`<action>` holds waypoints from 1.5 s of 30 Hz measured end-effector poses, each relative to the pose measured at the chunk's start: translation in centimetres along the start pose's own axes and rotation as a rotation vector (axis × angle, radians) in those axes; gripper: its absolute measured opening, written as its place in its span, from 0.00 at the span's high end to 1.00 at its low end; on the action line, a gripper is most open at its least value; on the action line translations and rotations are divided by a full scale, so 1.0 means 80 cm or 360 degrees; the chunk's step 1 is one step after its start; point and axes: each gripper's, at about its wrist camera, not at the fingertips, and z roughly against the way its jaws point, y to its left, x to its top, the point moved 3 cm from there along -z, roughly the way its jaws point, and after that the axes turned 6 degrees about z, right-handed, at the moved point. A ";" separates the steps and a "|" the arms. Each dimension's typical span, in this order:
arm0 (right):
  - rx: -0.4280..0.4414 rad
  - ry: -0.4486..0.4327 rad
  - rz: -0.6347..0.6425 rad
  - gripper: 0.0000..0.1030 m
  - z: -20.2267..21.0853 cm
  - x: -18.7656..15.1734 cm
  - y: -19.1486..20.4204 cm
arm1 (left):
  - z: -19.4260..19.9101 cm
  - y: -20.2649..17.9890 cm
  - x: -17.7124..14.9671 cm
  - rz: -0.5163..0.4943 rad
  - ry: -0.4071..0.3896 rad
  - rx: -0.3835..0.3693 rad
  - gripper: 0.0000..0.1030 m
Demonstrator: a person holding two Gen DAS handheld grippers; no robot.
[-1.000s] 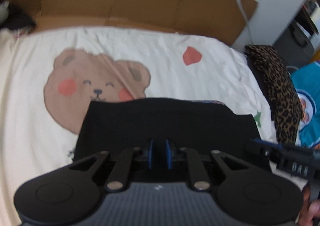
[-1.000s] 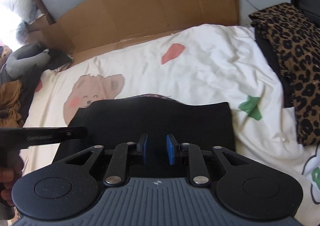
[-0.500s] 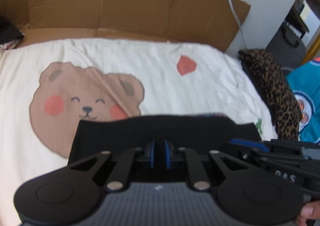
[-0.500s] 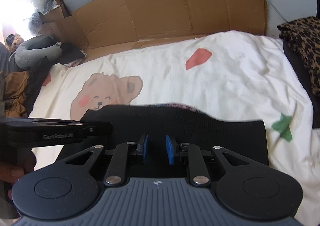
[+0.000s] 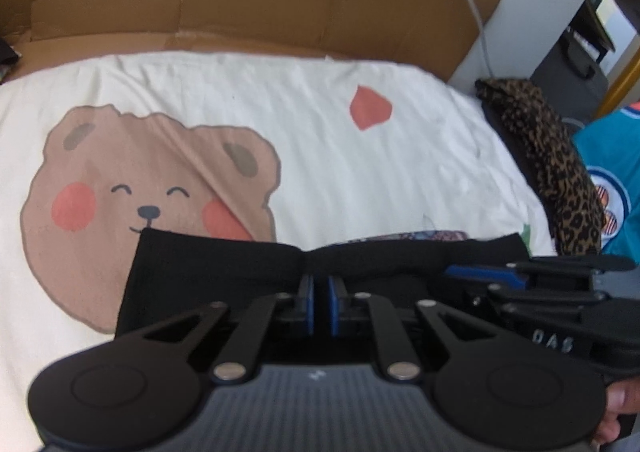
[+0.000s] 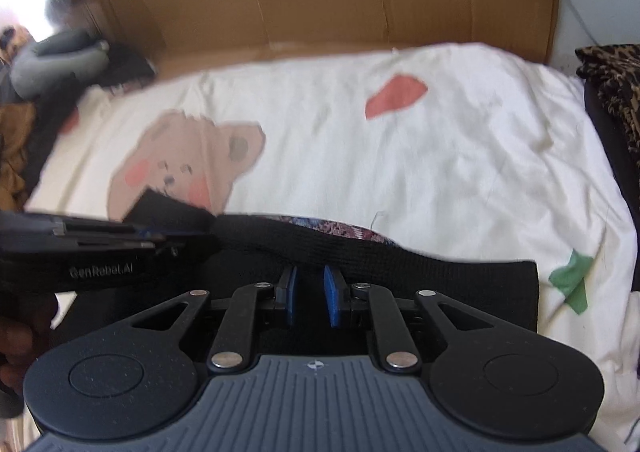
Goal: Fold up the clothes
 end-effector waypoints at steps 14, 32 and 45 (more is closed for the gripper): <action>0.0126 0.0269 -0.0145 0.79 -0.004 0.039 -0.020 | 0.047 -0.013 0.004 0.0006 0.0207 0.0061 0.88; -0.0042 -0.0032 -0.0157 0.58 0.129 -0.067 -0.007 | 0.059 -0.093 -0.022 -0.0212 0.0093 0.0037 0.81; -0.0104 0.0090 -0.0012 0.58 0.104 -0.136 0.008 | 0.017 -0.079 -0.039 -0.0099 0.0272 0.0191 0.83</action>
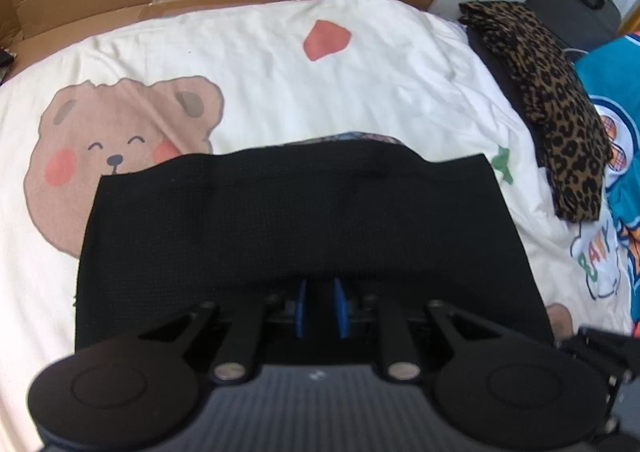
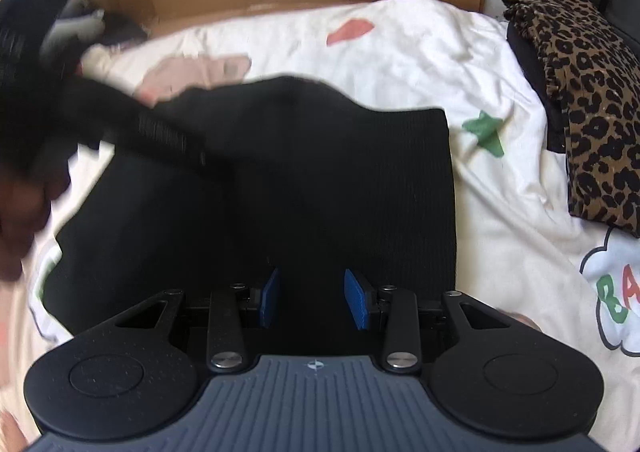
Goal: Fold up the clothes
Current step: 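Open both tools and release the folded pants onto the sheet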
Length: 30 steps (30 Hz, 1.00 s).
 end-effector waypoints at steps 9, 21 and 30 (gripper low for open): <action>-0.0133 0.0085 0.0065 0.58 0.035 -0.049 0.005 | 0.008 0.009 0.006 0.0114 -0.0092 -0.0033 0.87; -0.0499 -0.0021 -0.0251 0.58 0.094 -0.092 0.016 | 0.007 0.017 0.025 0.0100 -0.0095 -0.0057 0.87; -0.0367 -0.0021 -0.0386 0.59 0.065 -0.088 0.009 | -0.006 0.025 0.025 0.0045 -0.0061 -0.0111 0.87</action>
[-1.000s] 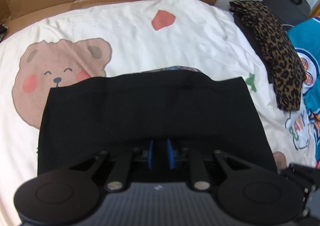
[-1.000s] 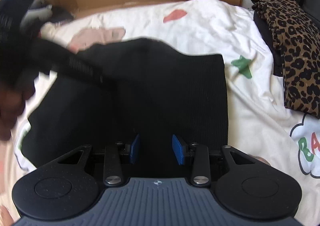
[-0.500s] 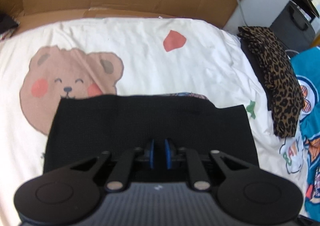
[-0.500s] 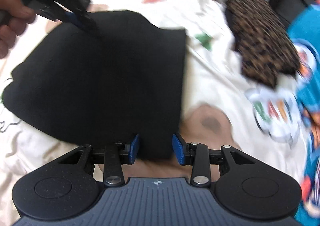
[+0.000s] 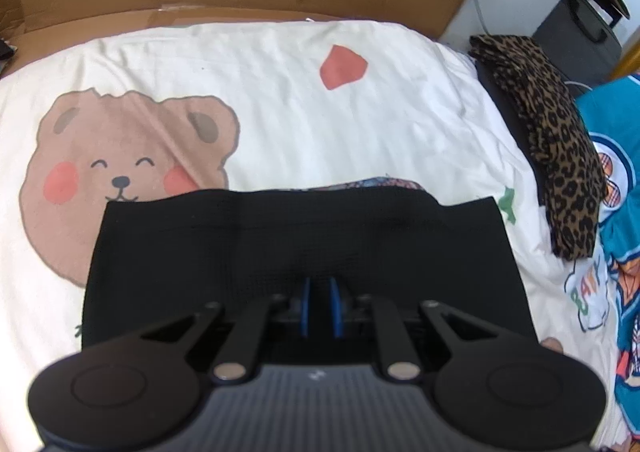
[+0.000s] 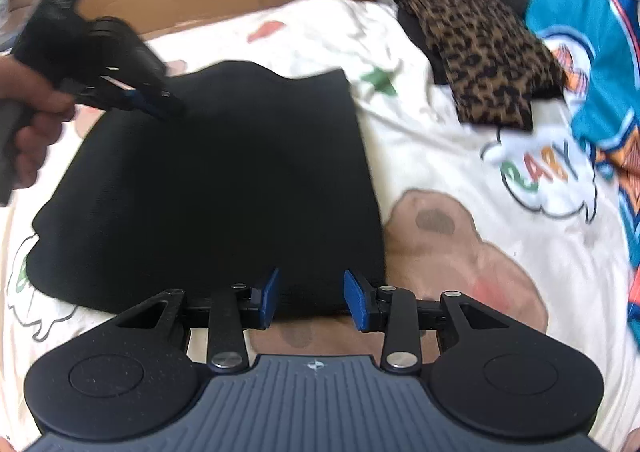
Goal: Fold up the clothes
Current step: 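Open both tools and release the folded pants onto the sheet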
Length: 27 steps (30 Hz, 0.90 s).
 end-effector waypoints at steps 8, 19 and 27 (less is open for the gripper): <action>-0.0095 0.0126 -0.0095 0.59 -0.021 -0.015 -0.015 | -0.009 0.011 0.000 -0.0006 0.0014 -0.0018 0.97; -0.0017 -0.0063 -0.0137 0.61 0.003 0.009 -0.005 | -0.011 0.006 0.003 -0.0032 0.0039 0.0006 0.97; 0.0104 0.0059 -0.0194 0.63 -0.038 -0.002 -0.006 | -0.017 0.005 0.011 -0.0047 0.0122 0.0017 0.97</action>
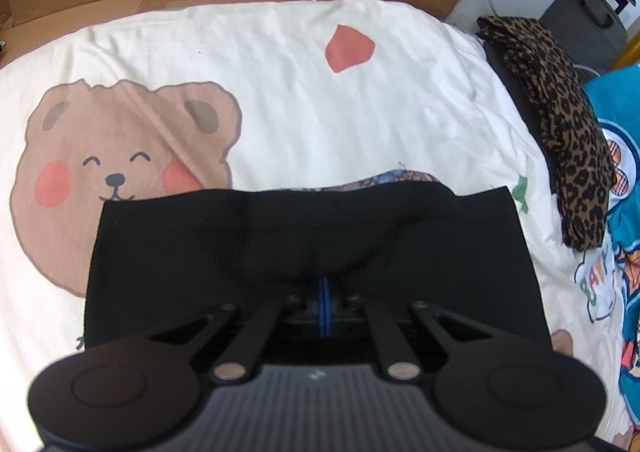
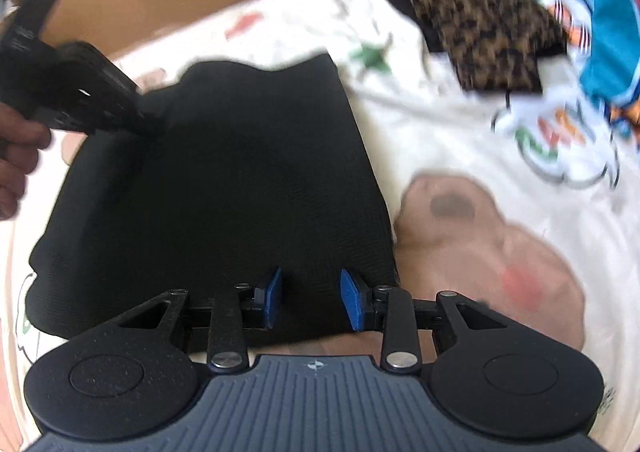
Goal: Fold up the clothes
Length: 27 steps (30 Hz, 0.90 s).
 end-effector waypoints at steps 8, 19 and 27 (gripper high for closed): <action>-0.0038 0.0081 -0.0032 0.63 -0.007 0.000 -0.001 | -0.003 -0.013 0.021 -0.0080 0.0203 0.0067 0.97; 0.0010 0.0075 -0.0304 0.61 0.026 -0.012 -0.020 | 0.060 -0.034 0.018 -0.0110 0.0068 0.0112 0.87; 0.0076 -0.0046 -0.0300 0.59 0.067 0.015 -0.008 | 0.121 -0.043 0.006 -0.0135 -0.0057 0.0142 0.70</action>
